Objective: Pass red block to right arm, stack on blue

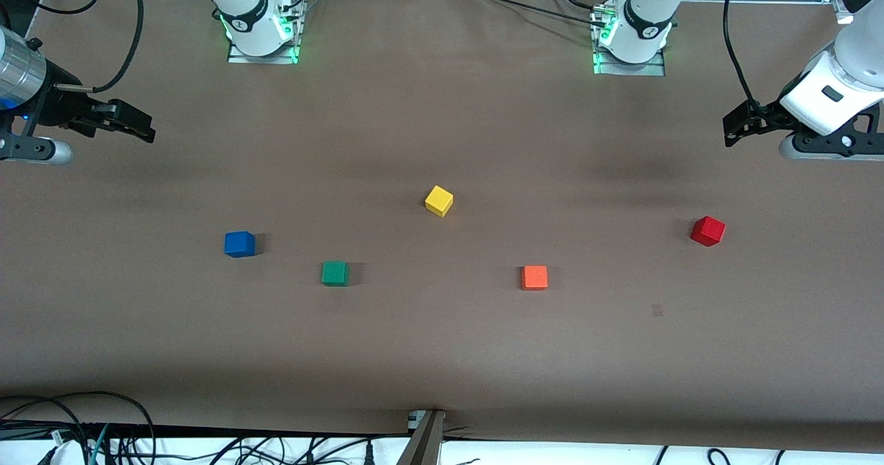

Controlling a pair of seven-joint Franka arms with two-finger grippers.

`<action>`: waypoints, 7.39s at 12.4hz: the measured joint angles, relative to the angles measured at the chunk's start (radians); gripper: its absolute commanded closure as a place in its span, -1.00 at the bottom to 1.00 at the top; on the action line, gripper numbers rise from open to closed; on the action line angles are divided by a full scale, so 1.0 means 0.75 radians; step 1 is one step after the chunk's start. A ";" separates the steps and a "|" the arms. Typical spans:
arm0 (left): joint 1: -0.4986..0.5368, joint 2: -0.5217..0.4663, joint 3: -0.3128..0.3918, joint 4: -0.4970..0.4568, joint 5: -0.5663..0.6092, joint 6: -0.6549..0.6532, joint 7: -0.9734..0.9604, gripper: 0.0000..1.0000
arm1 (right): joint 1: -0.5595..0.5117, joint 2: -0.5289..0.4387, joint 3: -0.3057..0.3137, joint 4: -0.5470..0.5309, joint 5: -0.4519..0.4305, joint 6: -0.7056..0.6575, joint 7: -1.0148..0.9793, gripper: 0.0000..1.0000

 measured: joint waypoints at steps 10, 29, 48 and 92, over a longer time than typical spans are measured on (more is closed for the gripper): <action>-0.002 0.000 -0.003 0.000 0.000 -0.004 0.000 -1.00 | 0.000 0.000 0.000 0.000 0.000 0.000 0.000 -1.00; 0.182 0.397 0.017 -0.056 0.068 0.100 0.609 -1.00 | 0.000 0.000 0.000 0.000 0.000 0.000 0.000 -1.00; 0.359 0.686 0.010 -0.474 0.035 1.147 0.928 -0.72 | 0.000 0.001 0.000 0.001 0.000 0.001 0.000 -1.00; -0.146 0.941 -0.533 0.230 -2.175 0.675 2.816 1.00 | -0.050 0.506 0.005 -0.234 1.795 0.180 -0.377 -1.00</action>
